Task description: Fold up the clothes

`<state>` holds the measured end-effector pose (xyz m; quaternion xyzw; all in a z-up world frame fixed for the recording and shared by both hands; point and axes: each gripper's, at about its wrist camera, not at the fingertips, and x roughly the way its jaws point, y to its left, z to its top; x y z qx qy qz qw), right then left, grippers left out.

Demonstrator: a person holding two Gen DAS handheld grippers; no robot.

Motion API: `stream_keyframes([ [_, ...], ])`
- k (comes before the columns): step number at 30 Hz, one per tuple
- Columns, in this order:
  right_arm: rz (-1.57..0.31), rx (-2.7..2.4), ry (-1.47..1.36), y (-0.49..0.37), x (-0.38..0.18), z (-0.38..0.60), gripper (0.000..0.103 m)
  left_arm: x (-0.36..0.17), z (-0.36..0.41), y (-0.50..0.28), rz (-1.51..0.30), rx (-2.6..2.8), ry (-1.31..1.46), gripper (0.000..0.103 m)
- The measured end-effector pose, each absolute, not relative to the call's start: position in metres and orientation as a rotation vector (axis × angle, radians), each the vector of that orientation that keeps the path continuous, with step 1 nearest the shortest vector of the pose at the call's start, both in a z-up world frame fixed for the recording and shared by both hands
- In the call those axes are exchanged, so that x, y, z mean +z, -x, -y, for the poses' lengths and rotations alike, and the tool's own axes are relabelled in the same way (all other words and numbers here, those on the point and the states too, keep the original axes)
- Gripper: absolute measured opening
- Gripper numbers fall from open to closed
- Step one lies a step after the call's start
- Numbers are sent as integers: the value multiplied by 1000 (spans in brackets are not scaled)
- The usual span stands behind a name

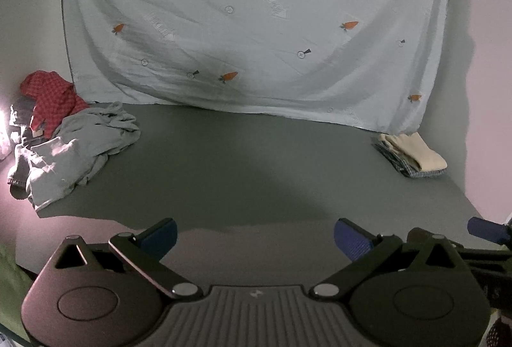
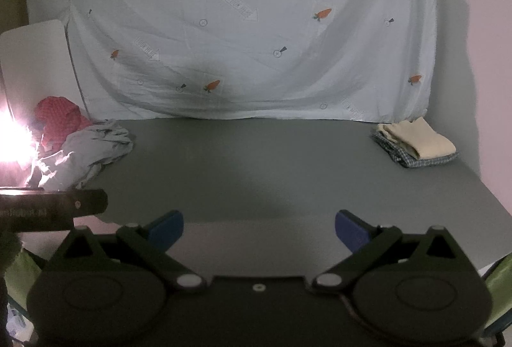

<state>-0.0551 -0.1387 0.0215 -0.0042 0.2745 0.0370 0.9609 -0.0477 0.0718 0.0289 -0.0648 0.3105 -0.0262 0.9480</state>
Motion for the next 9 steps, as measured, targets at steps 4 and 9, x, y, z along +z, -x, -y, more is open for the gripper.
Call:
stream_keyframes([
  [4, -556, 77, 10, 54, 21, 136, 102, 28, -77, 46, -632, -41, 134, 103],
  [9, -554, 83, 11, 53, 21, 133, 102, 29, -80, 44, -625, -38, 125, 103],
])
